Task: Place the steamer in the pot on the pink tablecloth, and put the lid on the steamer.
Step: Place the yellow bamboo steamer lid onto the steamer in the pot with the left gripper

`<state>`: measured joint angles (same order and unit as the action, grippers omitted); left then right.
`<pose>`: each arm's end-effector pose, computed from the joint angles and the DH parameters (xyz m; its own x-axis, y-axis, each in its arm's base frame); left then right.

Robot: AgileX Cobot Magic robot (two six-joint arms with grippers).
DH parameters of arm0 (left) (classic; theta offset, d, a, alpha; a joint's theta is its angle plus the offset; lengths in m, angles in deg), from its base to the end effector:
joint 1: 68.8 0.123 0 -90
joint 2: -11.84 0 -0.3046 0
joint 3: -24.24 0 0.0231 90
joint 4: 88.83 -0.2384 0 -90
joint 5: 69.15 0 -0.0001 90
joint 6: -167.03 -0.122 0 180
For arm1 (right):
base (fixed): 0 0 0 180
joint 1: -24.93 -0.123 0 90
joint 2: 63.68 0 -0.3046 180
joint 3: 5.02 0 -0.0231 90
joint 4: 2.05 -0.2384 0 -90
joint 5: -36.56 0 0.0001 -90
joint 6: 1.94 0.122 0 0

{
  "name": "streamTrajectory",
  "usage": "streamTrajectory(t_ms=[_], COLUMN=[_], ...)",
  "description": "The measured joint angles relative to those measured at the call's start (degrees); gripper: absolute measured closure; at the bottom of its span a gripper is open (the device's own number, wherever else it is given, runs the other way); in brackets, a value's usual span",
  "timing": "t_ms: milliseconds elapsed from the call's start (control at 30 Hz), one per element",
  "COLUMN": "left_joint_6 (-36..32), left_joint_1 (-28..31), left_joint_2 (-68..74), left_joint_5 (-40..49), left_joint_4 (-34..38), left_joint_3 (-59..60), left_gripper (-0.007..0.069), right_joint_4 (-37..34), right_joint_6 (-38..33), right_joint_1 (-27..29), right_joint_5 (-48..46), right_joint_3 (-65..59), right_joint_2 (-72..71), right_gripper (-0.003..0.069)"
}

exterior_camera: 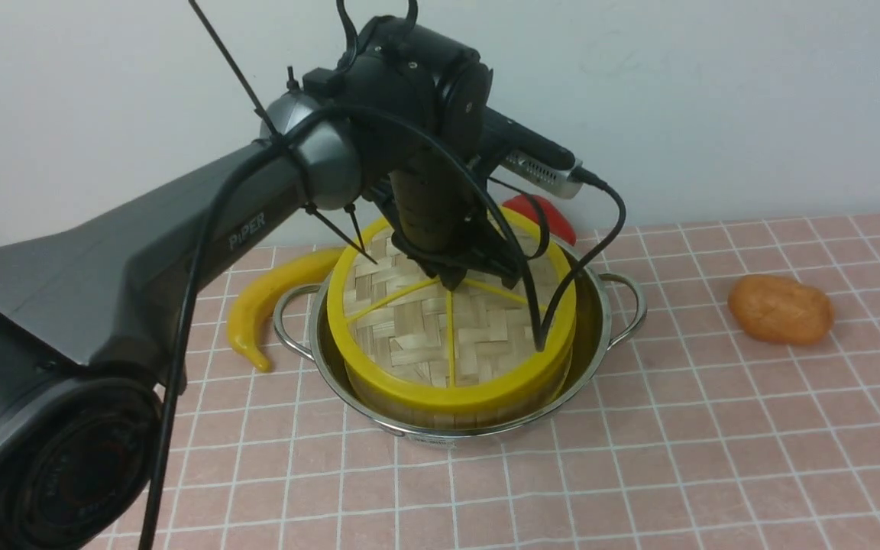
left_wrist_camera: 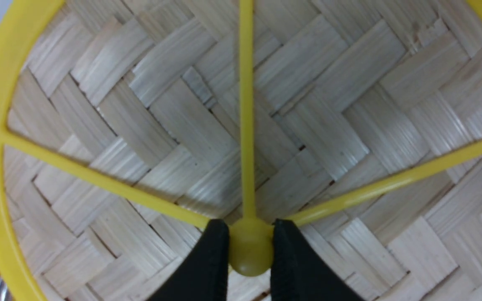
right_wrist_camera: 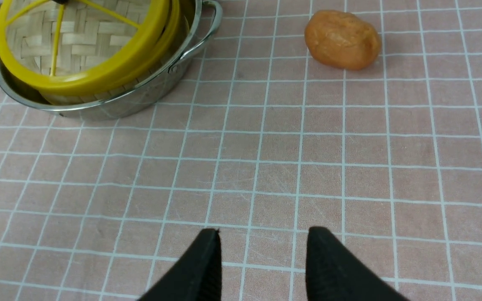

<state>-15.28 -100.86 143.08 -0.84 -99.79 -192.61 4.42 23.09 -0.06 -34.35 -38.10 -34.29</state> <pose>0.4154 -0.2347 0.2424 -0.7493 0.5988 -0.2828 0.5641 0.8008 0.2011 0.0269 -0.0018 0.3199 -0.7084 0.0968 -0.6992 -0.0804 0.9730 0.2162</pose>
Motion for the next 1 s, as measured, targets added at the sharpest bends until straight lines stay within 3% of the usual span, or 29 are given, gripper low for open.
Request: streamTrajectory(t_ms=[1000], left_joint_6=[0.05], left_joint_1=[0.00], left_joint_2=[2.42], left_joint_5=[-2.46], left_joint_4=[-0.26], left_joint_3=[-0.61], left_gripper=[0.0508], right_joint_4=[-0.36], right_joint_6=[0.00], right_joint_1=[0.00], right_joint_5=[0.00], right_joint_3=[0.00], right_joint_2=[0.00], right_gripper=[0.0363])
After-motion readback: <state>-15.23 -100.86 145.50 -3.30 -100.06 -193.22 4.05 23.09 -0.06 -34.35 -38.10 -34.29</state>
